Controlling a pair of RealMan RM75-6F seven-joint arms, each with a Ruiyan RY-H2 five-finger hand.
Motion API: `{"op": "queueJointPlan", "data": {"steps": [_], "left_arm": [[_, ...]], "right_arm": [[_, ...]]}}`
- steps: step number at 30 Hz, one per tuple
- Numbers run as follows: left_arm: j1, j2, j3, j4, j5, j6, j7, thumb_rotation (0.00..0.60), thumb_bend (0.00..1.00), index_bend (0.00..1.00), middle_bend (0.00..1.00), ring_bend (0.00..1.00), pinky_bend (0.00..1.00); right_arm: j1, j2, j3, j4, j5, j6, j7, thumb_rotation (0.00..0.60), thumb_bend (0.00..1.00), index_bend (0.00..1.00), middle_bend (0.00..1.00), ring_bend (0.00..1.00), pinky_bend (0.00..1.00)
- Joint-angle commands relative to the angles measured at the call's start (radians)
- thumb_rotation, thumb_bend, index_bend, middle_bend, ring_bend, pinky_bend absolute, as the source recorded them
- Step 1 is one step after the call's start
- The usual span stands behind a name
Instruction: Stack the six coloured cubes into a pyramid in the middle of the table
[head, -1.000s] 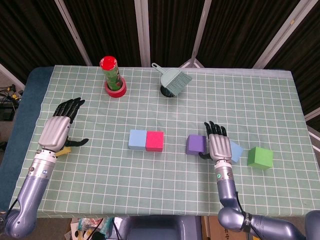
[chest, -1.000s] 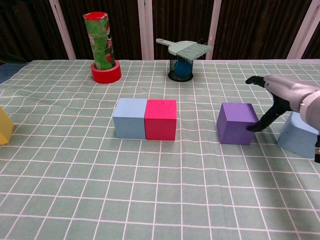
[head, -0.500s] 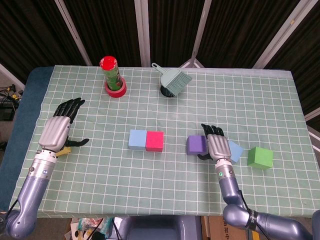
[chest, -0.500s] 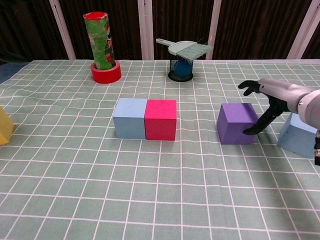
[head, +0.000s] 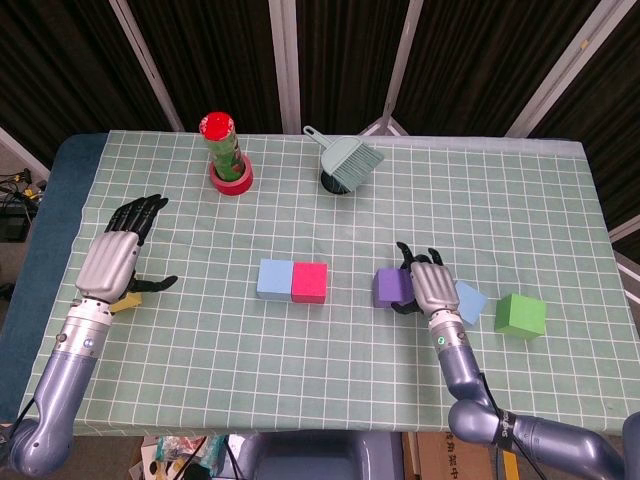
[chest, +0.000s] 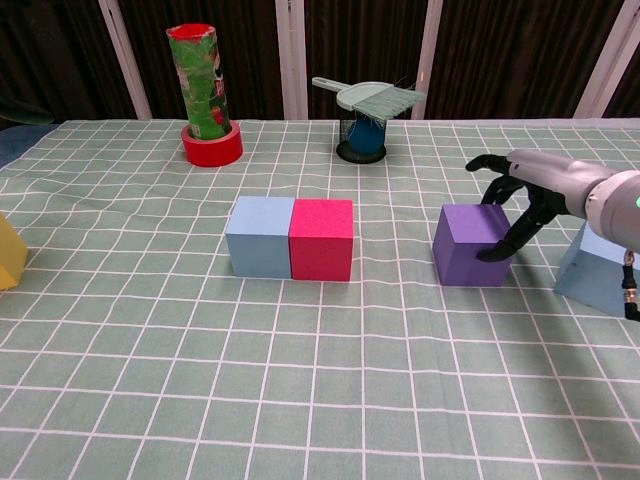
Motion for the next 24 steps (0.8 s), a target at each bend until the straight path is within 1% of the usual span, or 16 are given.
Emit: {"op": "queueJointPlan", "data": {"steps": [1, 5, 13, 18, 24], "left_arm": [[0.000, -0.001, 0.000, 0.002, -0.001, -0.002, -0.001, 0.600, 0.04, 0.00, 0.04, 0.00, 0.00], [0.000, -0.001, 0.000, 0.004, -0.003, -0.007, -0.002, 0.600, 0.04, 0.00, 0.04, 0.00, 0.00], [0.001, -0.001, -0.003, 0.003, -0.003, -0.006, -0.002, 0.600, 0.04, 0.00, 0.04, 0.00, 0.00], [0.002, -0.002, -0.004, 0.004, -0.005, -0.008, -0.002, 0.600, 0.04, 0.00, 0.04, 0.00, 0.00], [0.001, -0.003, -0.004, 0.006, -0.009, -0.015, -0.004, 0.600, 0.04, 0.00, 0.04, 0.00, 0.00]], "right_arm": [[0.003, 0.000, -0.005, 0.004, -0.009, -0.003, 0.006, 0.600, 0.19, 0.00, 0.41, 0.26, 0.00], [0.008, 0.002, -0.014, 0.012, -0.032, -0.009, 0.027, 0.600, 0.19, 0.00, 0.44, 0.29, 0.00], [0.024, 0.000, -0.014, 0.020, -0.057, -0.019, 0.054, 0.600, 0.19, 0.00, 0.44, 0.29, 0.00], [0.043, -0.003, -0.007, 0.010, -0.050, -0.019, 0.051, 0.600, 0.19, 0.00, 0.44, 0.29, 0.00], [0.067, -0.021, -0.006, 0.003, -0.017, -0.006, 0.020, 0.600, 0.19, 0.00, 0.44, 0.29, 0.00]]}}
